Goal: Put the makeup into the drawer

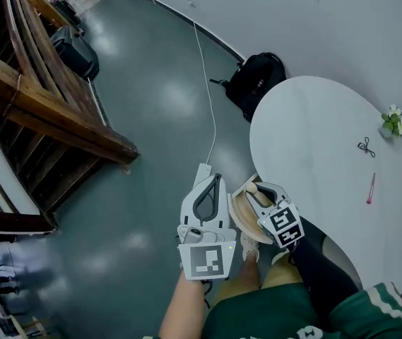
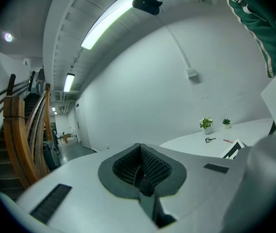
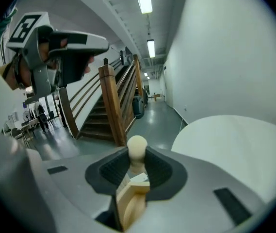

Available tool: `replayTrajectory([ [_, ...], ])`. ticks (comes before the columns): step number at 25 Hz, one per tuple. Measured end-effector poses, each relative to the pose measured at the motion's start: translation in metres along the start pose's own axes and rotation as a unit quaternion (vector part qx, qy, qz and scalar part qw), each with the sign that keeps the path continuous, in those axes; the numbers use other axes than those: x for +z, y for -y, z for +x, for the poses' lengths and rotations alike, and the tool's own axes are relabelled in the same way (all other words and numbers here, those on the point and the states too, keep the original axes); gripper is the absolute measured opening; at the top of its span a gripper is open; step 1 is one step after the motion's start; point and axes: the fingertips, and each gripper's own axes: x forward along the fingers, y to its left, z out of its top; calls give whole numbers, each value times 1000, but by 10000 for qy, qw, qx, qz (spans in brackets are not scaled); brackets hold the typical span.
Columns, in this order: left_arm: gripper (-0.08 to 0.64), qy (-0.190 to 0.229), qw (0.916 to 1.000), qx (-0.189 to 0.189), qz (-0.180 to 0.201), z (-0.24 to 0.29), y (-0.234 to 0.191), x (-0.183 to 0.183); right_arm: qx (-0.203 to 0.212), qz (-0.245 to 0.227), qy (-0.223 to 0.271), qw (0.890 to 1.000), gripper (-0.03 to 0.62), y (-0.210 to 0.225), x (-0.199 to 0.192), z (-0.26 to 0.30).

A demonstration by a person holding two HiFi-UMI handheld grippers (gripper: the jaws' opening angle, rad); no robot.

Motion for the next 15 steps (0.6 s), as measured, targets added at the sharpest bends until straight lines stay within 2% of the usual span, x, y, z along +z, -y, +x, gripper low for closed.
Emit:
replayTrajectory([
  [5, 0, -133, 9999, 36, 79, -7, -9, -21, 273, 108, -656, 9974, 104, -19, -59, 34],
  [15, 0, -575, 9983, 47, -34, -19, -16, -67, 346, 270, -1722, 9841, 123, -19, -160, 85],
])
